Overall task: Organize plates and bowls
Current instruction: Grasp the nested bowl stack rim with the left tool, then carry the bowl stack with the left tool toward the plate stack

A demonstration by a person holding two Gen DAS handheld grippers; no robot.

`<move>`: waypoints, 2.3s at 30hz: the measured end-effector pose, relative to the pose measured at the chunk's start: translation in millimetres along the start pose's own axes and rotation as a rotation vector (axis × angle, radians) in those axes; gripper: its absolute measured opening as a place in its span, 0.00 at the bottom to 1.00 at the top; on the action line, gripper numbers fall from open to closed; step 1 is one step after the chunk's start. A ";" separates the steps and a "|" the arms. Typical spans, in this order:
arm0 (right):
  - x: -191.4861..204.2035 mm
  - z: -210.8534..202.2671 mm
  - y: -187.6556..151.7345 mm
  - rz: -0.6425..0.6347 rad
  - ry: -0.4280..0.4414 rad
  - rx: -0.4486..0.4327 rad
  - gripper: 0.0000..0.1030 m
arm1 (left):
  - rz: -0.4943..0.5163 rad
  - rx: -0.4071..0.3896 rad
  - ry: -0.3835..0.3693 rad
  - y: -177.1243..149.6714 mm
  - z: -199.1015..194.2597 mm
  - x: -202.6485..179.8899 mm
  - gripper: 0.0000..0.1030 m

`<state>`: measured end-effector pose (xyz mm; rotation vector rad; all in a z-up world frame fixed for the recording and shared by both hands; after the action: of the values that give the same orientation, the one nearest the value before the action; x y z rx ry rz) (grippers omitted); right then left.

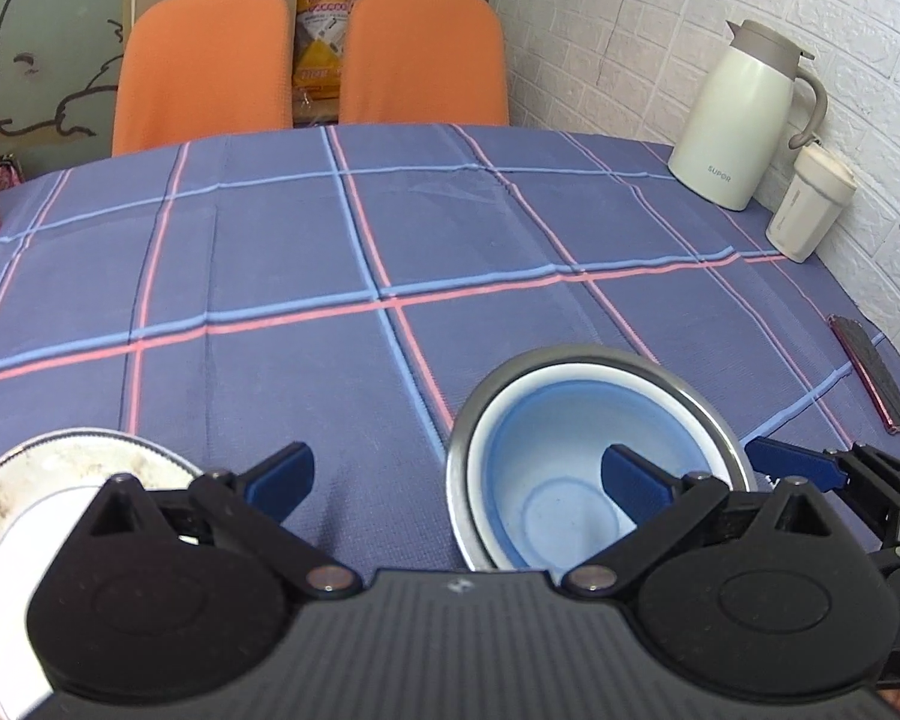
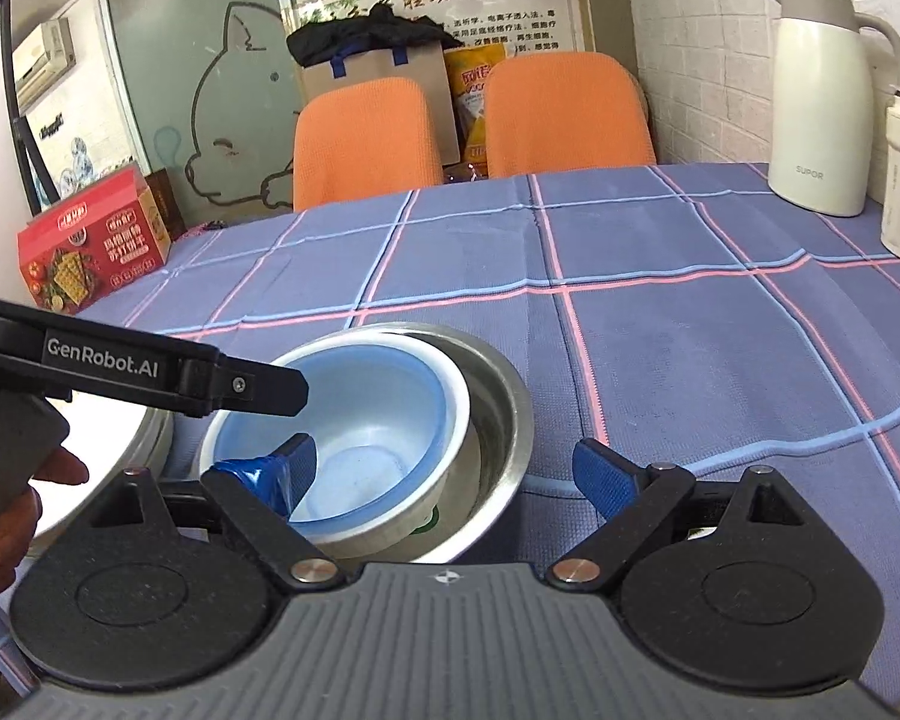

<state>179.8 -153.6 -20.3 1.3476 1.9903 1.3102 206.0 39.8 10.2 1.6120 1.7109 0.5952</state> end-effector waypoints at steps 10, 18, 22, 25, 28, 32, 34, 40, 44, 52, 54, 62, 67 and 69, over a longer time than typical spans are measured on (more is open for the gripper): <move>2.2 26.1 -7.1 -0.036 -0.036 0.092 0.78 | 0.010 0.052 0.004 -3.8 25.9 -5.5 0.98; 11.2 28.0 -6.7 -0.015 -0.126 0.101 0.80 | 0.045 0.080 0.031 -8.1 41.2 -12.3 0.98; 10.4 27.2 -7.1 -0.011 -0.124 0.099 0.83 | 0.075 0.085 0.049 -9.3 45.2 -17.6 0.98; 10.0 27.8 -6.6 -0.018 -0.114 0.101 0.83 | 0.099 0.086 0.037 -8.4 47.0 -20.3 0.98; 10.9 28.0 -5.8 -0.023 -0.108 0.106 0.83 | 0.125 0.094 -0.012 -9.3 47.3 -25.3 0.98; 12.2 24.1 -6.9 -0.015 -0.112 0.115 0.82 | 0.141 0.101 -0.056 -11.8 46.9 -25.9 0.95; 11.0 18.7 -7.6 0.025 -0.091 0.100 0.81 | 0.142 0.101 -0.055 -11.2 46.1 -24.7 0.92; 11.9 19.6 -11.2 0.033 -0.084 0.059 0.80 | 0.156 0.095 -0.044 -8.9 47.3 -26.4 0.80; 21.3 25.4 -8.4 0.033 -0.063 0.047 0.76 | 0.166 0.094 -0.080 -9.5 45.8 -39.1 0.68; 27.6 21.0 1.0 0.076 -0.133 0.063 0.76 | 0.136 0.147 -0.138 -0.7 41.9 -44.9 0.57; 30.4 14.3 5.5 0.068 -0.144 0.044 0.76 | 0.141 0.126 -0.147 3.2 33.3 -46.9 0.56; 73.1 1.7 29.2 -0.002 -0.061 -0.022 0.76 | 0.108 0.013 -0.058 16.1 -25.3 -15.4 0.56; 122.7 10.2 40.9 -0.043 0.087 -0.049 0.77 | 0.066 -0.036 0.078 19.2 -69.0 35.7 0.56; 143.2 14.7 40.9 -0.056 0.148 -0.044 0.77 | 0.043 -0.048 0.134 14.6 -84.4 57.2 0.56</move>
<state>146.0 -17.5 31.7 1.1970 2.0664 1.4563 153.5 109.0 65.5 1.6102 1.7473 0.7753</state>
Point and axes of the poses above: each gripper's, at about its wrist camera, not at the fingertips, and z roughly the way its jaws point, x to its left, y to its top, the point moved 2 cm from there along z, roughly the way its jaws point, and after that the axes turned 6 degrees about -x, right-handed, at the moved point
